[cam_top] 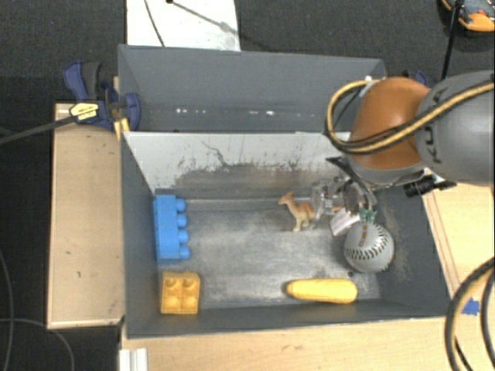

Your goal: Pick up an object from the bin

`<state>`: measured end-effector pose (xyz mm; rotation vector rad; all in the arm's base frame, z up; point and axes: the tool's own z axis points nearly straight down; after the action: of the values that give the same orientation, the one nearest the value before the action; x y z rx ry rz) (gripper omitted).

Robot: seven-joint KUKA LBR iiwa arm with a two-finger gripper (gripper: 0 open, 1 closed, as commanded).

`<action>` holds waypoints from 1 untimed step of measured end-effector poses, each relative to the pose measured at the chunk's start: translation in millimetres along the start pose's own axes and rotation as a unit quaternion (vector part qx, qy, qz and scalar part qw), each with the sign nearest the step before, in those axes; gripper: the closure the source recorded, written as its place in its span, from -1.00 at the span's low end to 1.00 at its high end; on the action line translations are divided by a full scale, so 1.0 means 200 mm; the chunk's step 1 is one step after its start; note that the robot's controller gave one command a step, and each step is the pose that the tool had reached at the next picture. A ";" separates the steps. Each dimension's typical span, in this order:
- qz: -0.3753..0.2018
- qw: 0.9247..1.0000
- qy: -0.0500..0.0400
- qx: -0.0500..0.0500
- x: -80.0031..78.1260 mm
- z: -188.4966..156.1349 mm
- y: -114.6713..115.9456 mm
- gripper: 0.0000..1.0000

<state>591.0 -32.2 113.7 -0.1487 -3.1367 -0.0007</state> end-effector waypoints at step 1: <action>0.000 1.000 -0.001 0.000 0.00 -0.10 0.00 1.00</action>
Offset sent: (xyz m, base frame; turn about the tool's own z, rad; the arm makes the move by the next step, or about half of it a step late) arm 0.0002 0.0000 0.0436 0.0000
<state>591.1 -32.2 134.1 -0.1496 -3.1384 -0.0010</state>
